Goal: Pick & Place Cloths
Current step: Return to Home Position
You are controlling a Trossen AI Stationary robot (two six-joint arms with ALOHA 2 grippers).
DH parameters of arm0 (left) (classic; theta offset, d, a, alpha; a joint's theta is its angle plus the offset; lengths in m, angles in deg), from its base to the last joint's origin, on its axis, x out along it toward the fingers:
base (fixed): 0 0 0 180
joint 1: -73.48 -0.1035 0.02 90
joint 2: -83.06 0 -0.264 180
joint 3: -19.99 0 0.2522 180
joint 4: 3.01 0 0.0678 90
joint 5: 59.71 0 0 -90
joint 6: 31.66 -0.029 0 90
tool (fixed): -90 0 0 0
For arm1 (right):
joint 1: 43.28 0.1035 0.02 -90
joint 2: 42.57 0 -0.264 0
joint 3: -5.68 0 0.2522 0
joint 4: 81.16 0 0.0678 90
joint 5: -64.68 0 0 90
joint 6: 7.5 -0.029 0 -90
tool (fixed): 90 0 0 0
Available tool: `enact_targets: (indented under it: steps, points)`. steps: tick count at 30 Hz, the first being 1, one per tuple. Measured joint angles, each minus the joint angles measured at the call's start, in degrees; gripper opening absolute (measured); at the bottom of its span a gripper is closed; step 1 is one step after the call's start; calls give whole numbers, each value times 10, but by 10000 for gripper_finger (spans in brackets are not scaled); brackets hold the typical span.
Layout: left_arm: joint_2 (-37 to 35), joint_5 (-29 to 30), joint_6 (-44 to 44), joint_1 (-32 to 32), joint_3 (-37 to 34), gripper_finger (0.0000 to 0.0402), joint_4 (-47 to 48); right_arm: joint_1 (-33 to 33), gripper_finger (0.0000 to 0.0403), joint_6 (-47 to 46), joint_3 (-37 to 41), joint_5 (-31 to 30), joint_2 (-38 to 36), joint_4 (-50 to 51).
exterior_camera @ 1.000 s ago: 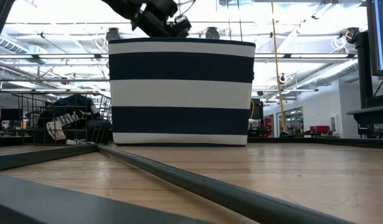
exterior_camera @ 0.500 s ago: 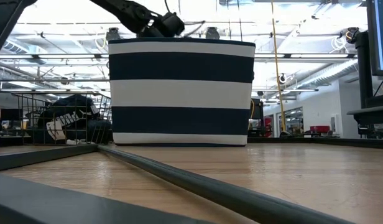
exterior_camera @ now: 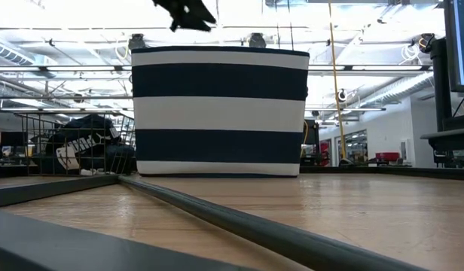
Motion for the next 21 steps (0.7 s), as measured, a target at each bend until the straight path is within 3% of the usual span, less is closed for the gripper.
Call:
enact_targets:
  steps: [9,17,21]
  points:
    - [-121,3,11,36,0,200,88,0,267,-4,0,2,-1,58]
    - [-191,5,93,65,0,200,215,0,267,9,11,2,-11,51]
    - [-208,-39,95,92,-9,200,232,0,267,18,54,2,-32,22]
